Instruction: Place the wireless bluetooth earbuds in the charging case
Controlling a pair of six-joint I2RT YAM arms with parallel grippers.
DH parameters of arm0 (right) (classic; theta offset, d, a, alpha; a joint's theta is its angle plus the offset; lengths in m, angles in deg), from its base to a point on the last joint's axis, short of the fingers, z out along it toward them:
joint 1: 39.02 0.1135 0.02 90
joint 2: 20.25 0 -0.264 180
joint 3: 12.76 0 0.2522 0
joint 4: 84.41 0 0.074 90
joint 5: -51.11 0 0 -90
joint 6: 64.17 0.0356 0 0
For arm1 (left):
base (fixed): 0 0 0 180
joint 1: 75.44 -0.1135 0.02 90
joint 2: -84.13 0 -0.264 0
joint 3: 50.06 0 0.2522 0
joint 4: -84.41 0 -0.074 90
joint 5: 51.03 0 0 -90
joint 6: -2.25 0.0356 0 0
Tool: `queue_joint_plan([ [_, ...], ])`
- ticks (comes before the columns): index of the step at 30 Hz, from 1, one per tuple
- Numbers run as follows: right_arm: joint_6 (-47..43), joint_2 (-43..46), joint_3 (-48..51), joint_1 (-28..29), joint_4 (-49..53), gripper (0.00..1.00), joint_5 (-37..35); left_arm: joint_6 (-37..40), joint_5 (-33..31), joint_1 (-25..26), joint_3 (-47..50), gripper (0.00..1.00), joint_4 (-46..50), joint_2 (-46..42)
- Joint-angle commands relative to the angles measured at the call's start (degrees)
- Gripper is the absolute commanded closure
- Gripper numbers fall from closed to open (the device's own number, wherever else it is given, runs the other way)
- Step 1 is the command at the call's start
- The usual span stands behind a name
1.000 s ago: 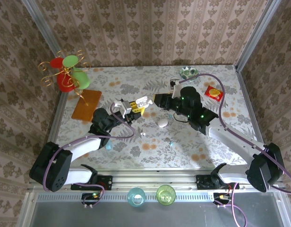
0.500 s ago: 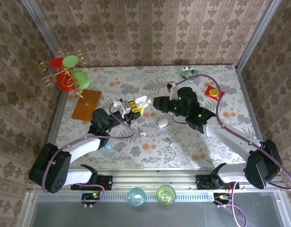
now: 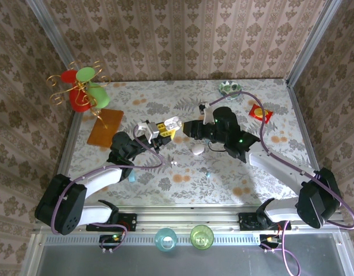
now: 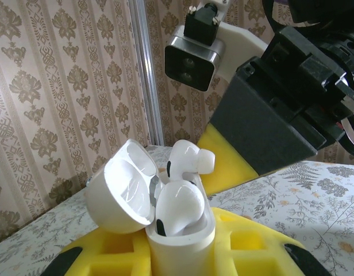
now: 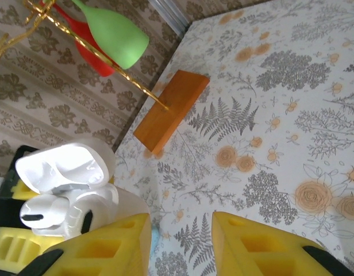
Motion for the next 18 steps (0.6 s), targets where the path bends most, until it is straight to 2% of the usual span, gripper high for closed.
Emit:
queue_joint_plan([
  [1, -1.7, -0.5, -2.8, 0.6, 1.1, 0.65, 1.5, -0.5, 0.6, -0.1, -1.8, 1.0, -1.7, 0.3],
  [18, -2.8, -1.6, -5.3, 1.7, 3.6, 0.6, 2.8, 0.1, 0.3, -0.1, -1.8, 1.0, -1.7, 1.8],
])
